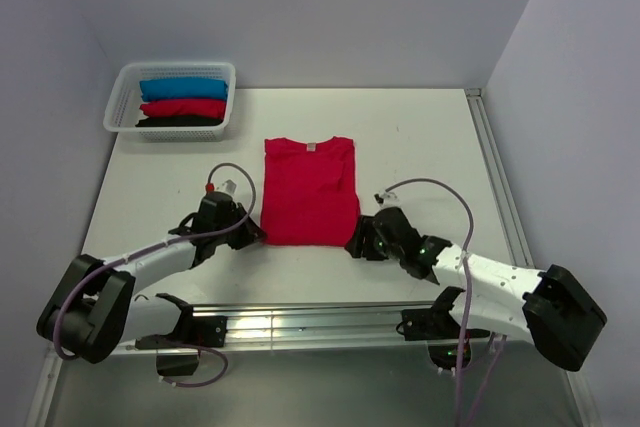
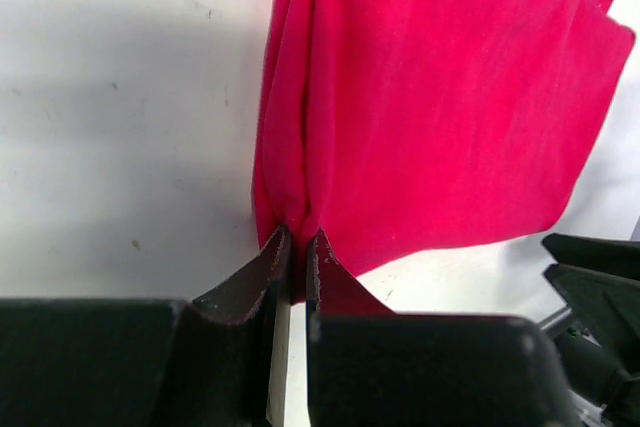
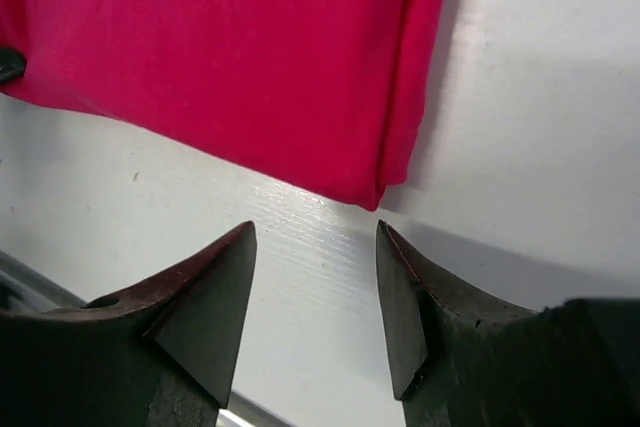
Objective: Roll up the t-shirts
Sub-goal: Roll the tshirt
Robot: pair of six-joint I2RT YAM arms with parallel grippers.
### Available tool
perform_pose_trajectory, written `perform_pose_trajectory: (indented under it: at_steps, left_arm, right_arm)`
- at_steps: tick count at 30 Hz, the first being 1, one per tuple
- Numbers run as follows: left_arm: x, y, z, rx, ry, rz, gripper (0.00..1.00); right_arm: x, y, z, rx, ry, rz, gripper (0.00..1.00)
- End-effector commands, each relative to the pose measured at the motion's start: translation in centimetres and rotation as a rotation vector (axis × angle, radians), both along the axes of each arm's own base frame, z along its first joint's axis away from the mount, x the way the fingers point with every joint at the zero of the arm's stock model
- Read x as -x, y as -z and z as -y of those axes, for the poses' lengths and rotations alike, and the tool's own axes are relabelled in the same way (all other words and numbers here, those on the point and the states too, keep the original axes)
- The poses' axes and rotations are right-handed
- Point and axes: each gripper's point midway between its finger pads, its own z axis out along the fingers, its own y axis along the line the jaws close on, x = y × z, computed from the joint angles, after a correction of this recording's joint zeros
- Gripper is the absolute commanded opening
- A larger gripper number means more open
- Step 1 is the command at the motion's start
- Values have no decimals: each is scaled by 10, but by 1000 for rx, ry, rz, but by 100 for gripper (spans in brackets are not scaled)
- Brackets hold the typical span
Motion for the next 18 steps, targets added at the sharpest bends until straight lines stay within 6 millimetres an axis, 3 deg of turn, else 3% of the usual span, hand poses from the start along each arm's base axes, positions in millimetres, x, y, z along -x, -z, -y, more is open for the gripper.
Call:
perform_pose_trajectory:
  at_steps: [1,7,13,18]
  left_arm:
    - [-14,-16,7,30,-49,126,0]
    - [-10,-8,-4,-21,-73,145,0]
    - [-9,-6,-9,-42,-74,169,1]
    - [-6,-3,-8,-36,-54,181,5]
  right_arm:
    - [-20,-5,4,-63,183,159,58]
    - [-22,5,19,16,248,280,57]
    - [-27,-2,11,24,195,359,57]
    - [-30,9,5,82,145,370,54]
